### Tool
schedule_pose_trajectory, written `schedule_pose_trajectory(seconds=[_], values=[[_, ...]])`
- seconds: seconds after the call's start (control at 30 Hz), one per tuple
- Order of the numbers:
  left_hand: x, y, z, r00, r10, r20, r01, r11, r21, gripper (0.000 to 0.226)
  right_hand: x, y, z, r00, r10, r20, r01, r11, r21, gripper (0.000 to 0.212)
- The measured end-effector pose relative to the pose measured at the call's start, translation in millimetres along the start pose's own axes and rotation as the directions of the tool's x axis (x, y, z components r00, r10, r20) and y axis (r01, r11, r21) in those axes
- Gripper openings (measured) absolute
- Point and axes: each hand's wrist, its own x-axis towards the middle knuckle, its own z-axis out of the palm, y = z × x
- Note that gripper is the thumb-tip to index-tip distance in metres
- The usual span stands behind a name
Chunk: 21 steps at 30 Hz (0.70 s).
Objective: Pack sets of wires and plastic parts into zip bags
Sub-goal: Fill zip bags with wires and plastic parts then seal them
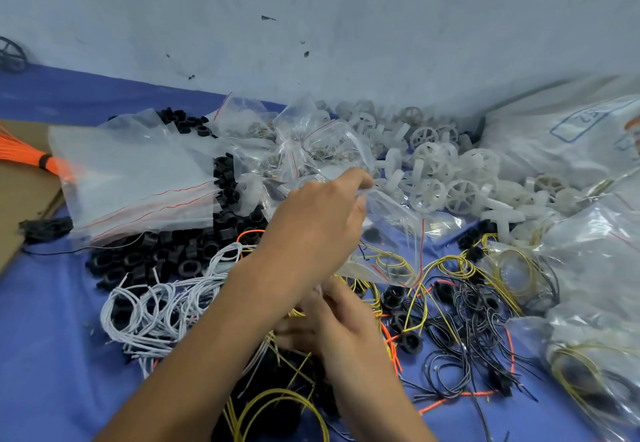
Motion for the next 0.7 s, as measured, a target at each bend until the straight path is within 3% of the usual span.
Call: schedule_pose_trajectory(seconds=[0.13, 0.2, 0.27, 0.33, 0.43, 0.53, 0.7], values=[[0.3, -1.9, 0.7, 1.000, -0.012, 0.011, 0.012, 1.000, 0.013, 0.030, -34.2, -23.3, -36.9, 0.991, -0.059, -0.123, 0.049, 0.995, -0.085, 0.025], [-0.7, 0.3, 0.3, 0.999, -0.021, 0.029, 0.021, 1.000, 0.018, 0.030, -43.6, -38.0, -56.5, 0.973, -0.092, -0.212, 0.065, 0.989, -0.131, 0.041], [-2.2, 4.0, 0.9, 0.998, -0.010, 0.070, 0.007, 0.999, 0.047, 0.026, -39.4, -53.0, -66.5, 0.966, -0.098, -0.238, 0.075, 0.992, -0.103, 0.036], [-5.6, 9.6, 5.1, 0.989, 0.026, 0.149, -0.040, 0.995, 0.093, 0.026, -24.9, -60.6, -69.7, 0.972, -0.056, -0.227, 0.050, 0.998, -0.032, 0.027], [-11.5, 18.0, 14.3, 0.969, 0.085, 0.232, -0.123, 0.980, 0.155, 0.026, 6.9, -60.7, -65.6, 0.974, 0.093, -0.206, -0.045, 0.973, 0.226, 0.014], [-11.9, 20.1, 17.4, 0.971, 0.104, 0.214, -0.152, 0.962, 0.227, 0.027, 38.6, -59.7, -58.9, 0.961, 0.228, -0.160, -0.151, 0.909, 0.388, 0.022], [-11.7, 17.3, 12.9, 0.971, 0.104, 0.217, -0.147, 0.971, 0.190, 0.028, 75.6, -58.5, -52.0, 0.932, 0.322, -0.166, -0.220, 0.868, 0.445, 0.025]])
